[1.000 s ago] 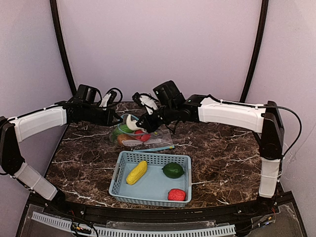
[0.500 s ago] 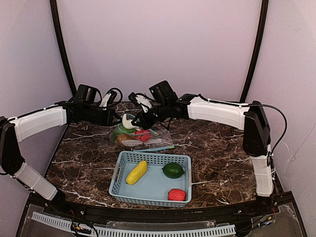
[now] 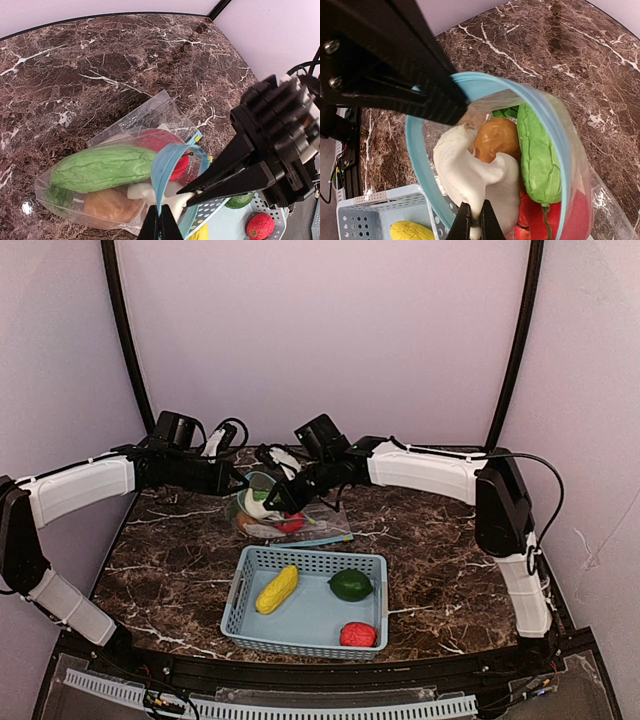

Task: Place the food in the zip-top bag and seal the zipper
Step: Place the fake vegetable in the zipper food storage bag.

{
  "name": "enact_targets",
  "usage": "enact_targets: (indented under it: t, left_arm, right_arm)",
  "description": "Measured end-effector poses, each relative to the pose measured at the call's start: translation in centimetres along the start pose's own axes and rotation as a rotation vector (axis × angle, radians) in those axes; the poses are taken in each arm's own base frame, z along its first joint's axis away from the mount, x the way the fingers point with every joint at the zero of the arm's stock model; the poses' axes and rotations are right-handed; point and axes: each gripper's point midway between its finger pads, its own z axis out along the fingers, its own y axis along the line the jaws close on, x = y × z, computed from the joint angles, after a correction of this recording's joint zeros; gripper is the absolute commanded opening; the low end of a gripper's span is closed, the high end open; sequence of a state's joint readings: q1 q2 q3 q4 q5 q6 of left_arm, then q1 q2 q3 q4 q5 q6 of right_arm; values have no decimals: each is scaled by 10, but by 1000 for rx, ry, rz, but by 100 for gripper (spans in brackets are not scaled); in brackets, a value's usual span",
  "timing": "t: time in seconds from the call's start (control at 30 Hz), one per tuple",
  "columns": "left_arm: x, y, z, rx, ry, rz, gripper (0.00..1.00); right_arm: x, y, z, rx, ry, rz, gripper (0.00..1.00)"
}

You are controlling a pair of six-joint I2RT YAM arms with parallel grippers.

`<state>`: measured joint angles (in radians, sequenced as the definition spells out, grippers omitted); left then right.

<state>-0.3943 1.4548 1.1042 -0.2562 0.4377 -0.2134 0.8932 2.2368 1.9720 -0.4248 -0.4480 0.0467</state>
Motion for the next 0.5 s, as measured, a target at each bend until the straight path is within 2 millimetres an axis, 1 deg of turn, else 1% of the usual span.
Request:
enact_targets:
  t: [0.2,0.37,0.5]
  left_arm:
    - [0,0,0,0,0,0,1]
    - [0,0,0,1,0,0,1]
    - [0,0,0,1,0,0,1]
  right_arm:
    - [-3,-19,11,74,-6,42,0]
    - [-9,-30,13,127,-22,66,0]
    - [-9,-32,14,138,-24,79,8]
